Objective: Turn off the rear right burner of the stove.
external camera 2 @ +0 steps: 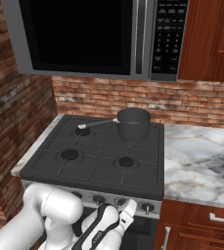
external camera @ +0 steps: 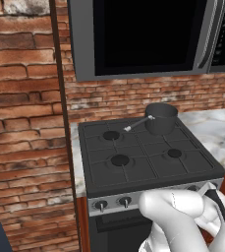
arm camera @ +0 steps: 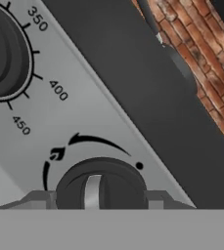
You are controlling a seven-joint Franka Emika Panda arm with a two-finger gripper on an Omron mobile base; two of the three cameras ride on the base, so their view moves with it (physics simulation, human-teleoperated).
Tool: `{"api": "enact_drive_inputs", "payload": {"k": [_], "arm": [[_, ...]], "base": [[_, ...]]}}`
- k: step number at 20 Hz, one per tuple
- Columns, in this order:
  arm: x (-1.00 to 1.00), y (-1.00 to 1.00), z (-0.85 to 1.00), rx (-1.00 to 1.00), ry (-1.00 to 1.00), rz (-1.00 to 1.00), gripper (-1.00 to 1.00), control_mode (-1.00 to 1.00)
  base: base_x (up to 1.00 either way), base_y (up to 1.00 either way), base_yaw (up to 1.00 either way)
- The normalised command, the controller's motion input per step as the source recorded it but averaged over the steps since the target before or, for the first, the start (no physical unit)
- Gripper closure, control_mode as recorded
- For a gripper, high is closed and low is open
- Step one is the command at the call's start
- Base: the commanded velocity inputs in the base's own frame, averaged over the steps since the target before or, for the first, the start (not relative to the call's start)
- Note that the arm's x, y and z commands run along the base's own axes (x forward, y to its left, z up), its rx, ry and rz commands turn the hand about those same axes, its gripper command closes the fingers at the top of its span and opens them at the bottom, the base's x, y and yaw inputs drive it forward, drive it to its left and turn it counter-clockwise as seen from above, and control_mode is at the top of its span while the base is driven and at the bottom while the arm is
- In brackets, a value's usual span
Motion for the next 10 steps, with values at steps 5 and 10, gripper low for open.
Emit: {"api": "enact_drive_inputs", "payload": {"k": [5,10], "arm": [[-0.02,0.00,0.00,0.03,0.00,-0.03,1.00,-1.00],[-0.01,0.00,0.09,0.09,0.00,-0.03,1.00,-1.00]], "base": [[0.00,0.00,0.00],[0.00,0.00,0.00]]}}
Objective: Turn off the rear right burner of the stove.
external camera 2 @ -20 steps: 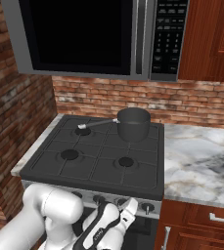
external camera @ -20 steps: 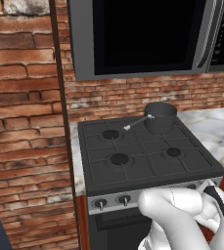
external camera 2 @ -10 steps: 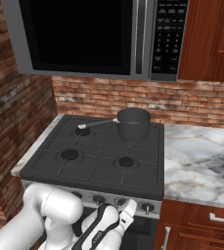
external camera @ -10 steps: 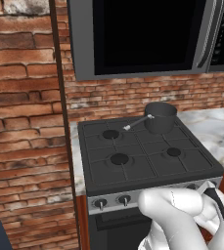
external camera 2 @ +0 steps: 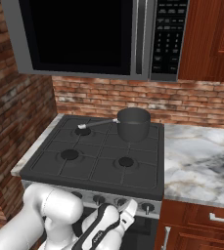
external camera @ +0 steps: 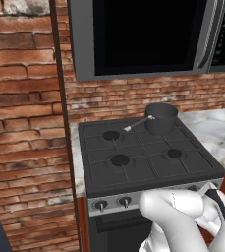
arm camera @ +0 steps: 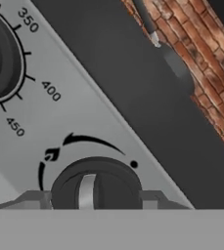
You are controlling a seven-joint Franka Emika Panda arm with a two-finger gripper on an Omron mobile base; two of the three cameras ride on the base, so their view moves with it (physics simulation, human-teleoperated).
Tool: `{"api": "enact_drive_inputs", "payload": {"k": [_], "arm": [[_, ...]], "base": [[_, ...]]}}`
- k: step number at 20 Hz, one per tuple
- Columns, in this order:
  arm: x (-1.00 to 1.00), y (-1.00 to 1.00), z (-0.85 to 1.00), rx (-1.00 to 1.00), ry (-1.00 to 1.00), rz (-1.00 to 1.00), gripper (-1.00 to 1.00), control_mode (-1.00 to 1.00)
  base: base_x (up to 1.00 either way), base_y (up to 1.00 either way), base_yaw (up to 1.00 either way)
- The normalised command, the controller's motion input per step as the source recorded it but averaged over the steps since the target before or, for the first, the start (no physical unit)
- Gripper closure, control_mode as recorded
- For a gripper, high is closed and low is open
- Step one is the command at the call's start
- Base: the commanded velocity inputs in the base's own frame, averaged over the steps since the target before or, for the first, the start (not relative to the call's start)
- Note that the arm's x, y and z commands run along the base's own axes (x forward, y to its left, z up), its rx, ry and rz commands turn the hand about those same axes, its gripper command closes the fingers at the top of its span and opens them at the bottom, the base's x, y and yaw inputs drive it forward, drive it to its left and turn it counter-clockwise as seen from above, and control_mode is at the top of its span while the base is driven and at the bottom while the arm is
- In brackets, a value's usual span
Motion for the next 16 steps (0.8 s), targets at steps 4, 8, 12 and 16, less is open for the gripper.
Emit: {"api": "enact_drive_inputs", "payload": {"k": [4,8,12,16], "arm": [[-0.10,0.00,0.18,0.18,0.00,-0.04,1.00,-1.00],[-0.14,0.00,0.19,0.29,0.00,-0.08,1.00,-1.00],[-0.09,0.01,0.23,0.33,0.00,-0.09,1.00,-1.00],[0.00,0.00,0.30,0.34,0.00,-0.08,1.00,-1.00]], "base": [[0.00,0.00,0.00],[0.00,0.00,0.00],[0.00,0.00,0.00],[0.00,0.00,0.00]]}}
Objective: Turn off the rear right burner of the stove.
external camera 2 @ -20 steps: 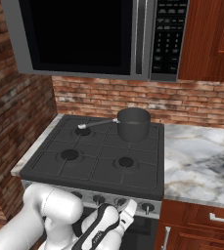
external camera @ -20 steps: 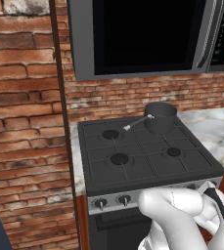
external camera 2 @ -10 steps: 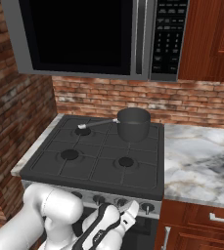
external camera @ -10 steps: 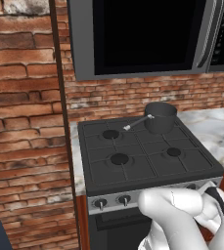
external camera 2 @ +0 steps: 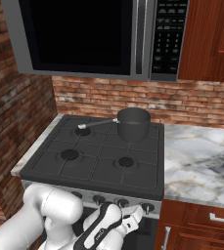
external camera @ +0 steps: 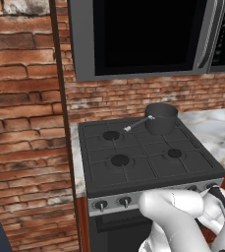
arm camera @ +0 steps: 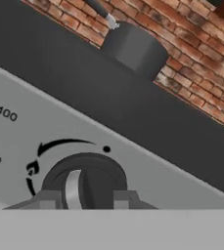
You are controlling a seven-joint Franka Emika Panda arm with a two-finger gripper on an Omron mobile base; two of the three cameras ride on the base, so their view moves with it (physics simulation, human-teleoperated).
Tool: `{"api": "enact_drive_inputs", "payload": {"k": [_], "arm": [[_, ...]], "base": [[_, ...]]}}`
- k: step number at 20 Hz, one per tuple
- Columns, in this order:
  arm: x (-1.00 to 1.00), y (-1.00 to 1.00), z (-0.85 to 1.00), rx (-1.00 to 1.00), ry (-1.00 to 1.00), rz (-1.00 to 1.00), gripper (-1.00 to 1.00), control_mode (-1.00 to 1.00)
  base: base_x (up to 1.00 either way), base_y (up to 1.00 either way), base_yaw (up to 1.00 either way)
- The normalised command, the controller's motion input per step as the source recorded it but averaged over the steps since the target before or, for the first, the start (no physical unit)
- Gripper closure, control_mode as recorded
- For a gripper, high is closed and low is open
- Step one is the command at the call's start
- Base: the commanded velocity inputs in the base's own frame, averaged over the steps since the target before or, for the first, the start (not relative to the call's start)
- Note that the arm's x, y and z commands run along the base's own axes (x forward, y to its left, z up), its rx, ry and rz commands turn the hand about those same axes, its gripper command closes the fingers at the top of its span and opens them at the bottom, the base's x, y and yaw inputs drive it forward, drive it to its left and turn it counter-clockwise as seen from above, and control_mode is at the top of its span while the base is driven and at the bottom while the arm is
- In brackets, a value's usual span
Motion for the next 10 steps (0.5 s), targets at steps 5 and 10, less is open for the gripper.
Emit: {"api": "enact_drive_inputs", "payload": {"k": [5,10], "arm": [[0.00,0.00,0.34,0.38,0.00,-0.08,1.00,-1.00],[0.00,0.00,0.29,0.40,0.00,-0.08,1.00,-1.00]], "base": [[0.00,0.00,0.00],[0.00,0.00,0.00]]}}
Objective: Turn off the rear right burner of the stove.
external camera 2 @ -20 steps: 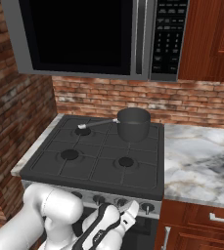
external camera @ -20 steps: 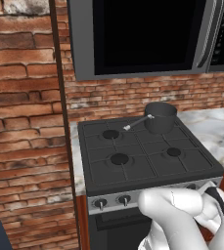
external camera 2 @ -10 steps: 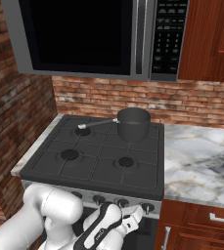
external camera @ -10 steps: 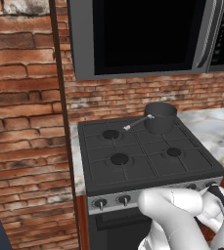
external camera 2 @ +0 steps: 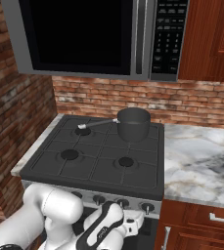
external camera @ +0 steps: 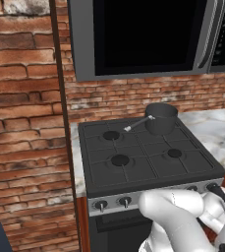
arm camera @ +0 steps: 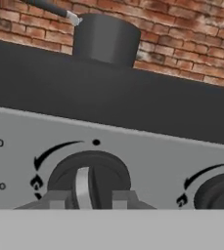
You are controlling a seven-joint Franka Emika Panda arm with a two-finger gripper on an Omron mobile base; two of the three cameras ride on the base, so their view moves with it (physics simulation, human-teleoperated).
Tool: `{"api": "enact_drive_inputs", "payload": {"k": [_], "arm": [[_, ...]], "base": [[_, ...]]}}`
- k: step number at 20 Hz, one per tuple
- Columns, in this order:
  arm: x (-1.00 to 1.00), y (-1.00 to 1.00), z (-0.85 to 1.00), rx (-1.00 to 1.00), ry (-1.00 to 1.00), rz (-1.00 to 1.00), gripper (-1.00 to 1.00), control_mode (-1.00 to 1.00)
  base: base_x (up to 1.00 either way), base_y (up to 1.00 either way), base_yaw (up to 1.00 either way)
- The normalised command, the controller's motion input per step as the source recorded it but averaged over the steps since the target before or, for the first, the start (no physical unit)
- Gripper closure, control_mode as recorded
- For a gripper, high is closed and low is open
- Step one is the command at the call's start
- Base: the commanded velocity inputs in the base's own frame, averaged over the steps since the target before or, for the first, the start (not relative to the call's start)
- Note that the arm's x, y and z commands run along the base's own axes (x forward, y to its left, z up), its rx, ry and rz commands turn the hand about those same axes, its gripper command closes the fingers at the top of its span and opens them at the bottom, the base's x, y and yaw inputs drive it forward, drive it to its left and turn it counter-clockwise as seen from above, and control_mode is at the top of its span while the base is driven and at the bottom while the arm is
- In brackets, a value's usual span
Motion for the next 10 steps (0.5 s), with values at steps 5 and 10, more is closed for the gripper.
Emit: {"api": "enact_drive_inputs", "payload": {"k": [5,10], "arm": [[0.00,0.00,0.34,0.39,0.00,-0.05,1.00,-1.00],[0.01,0.00,0.40,0.40,0.00,-0.03,1.00,-1.00]], "base": [[0.00,0.00,0.00],[0.00,0.00,0.00]]}}
